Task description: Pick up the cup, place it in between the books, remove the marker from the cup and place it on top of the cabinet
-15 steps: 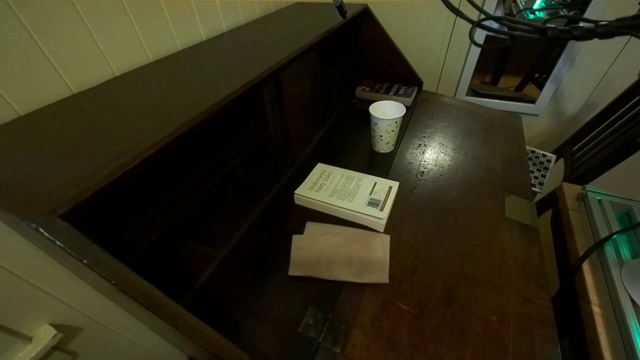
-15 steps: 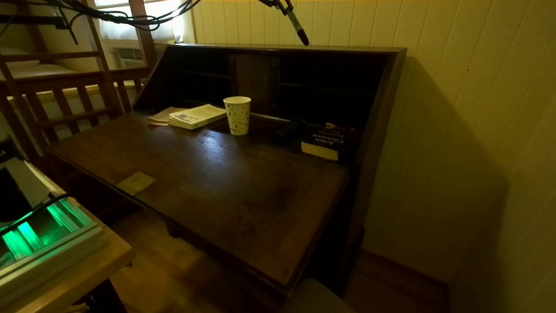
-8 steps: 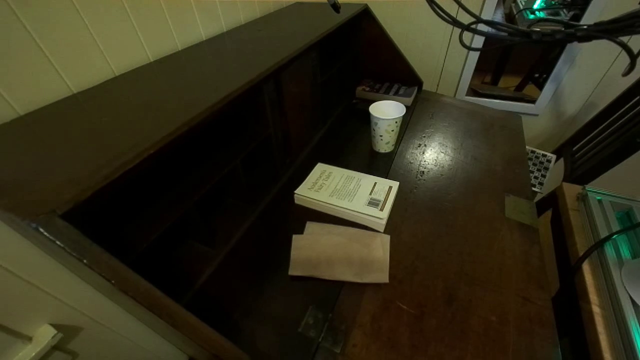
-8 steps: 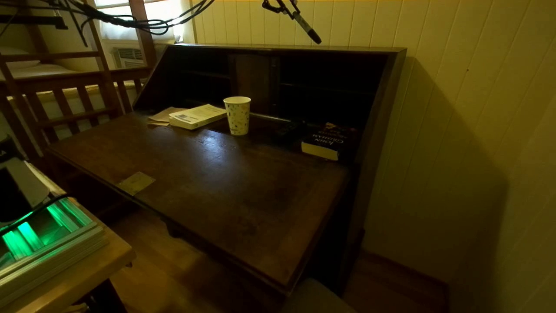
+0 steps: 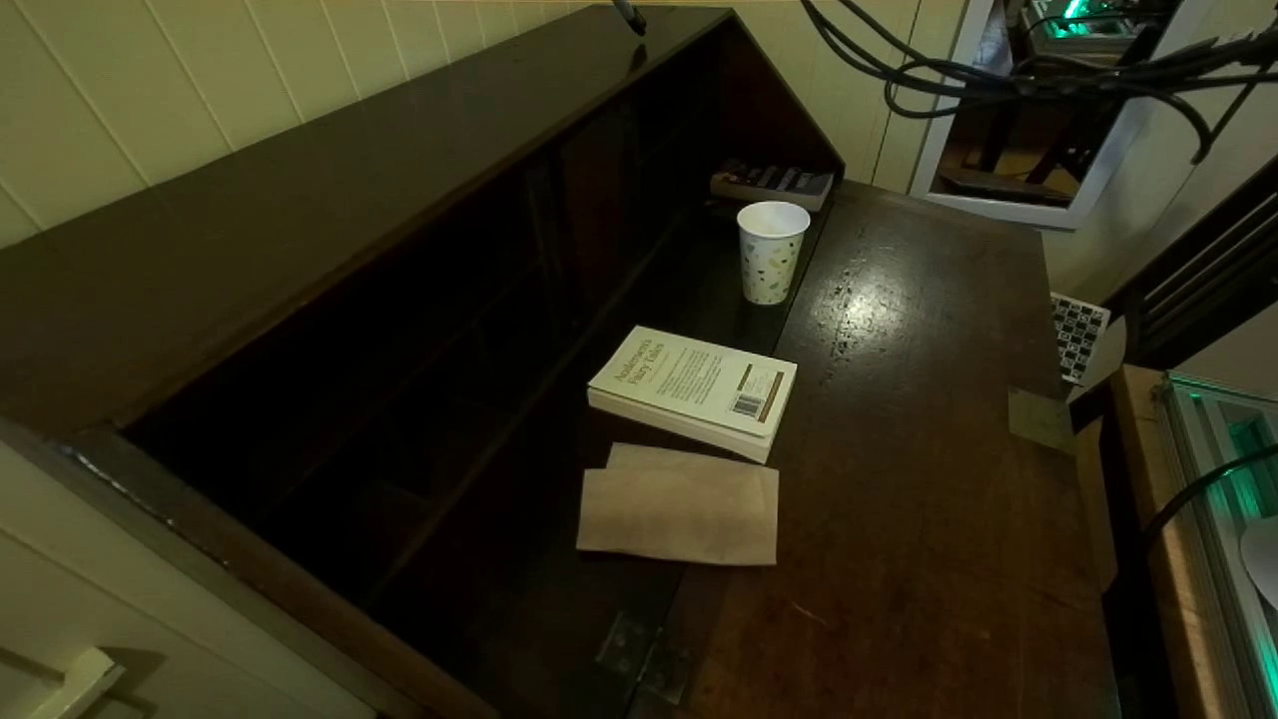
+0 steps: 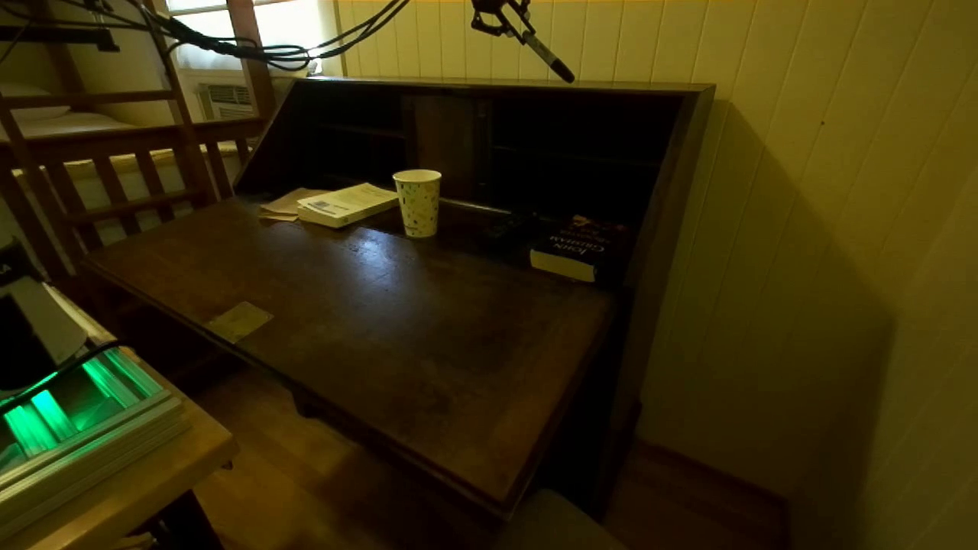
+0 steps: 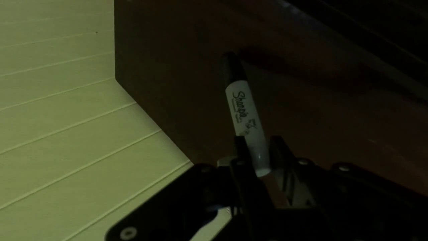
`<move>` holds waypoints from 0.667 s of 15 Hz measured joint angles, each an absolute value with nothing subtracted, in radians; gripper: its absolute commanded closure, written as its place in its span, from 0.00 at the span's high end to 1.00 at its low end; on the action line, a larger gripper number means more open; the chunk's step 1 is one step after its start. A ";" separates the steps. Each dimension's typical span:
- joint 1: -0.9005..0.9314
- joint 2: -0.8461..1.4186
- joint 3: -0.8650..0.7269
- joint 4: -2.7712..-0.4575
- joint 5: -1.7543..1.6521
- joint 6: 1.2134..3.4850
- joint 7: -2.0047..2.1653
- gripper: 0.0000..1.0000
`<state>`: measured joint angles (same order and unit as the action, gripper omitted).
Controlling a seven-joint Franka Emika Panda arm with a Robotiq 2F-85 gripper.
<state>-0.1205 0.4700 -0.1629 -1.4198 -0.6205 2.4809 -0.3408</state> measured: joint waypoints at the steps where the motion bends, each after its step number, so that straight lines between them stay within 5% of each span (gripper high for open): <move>1: -0.120 0.474 -0.163 -1.418 -0.621 2.485 -0.341 0.36; 10: -0.106 0.484 -0.163 -1.406 -0.621 2.488 -0.341 0.98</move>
<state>-0.1056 0.4845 -0.1628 -1.4063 -0.6206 2.4879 -0.3407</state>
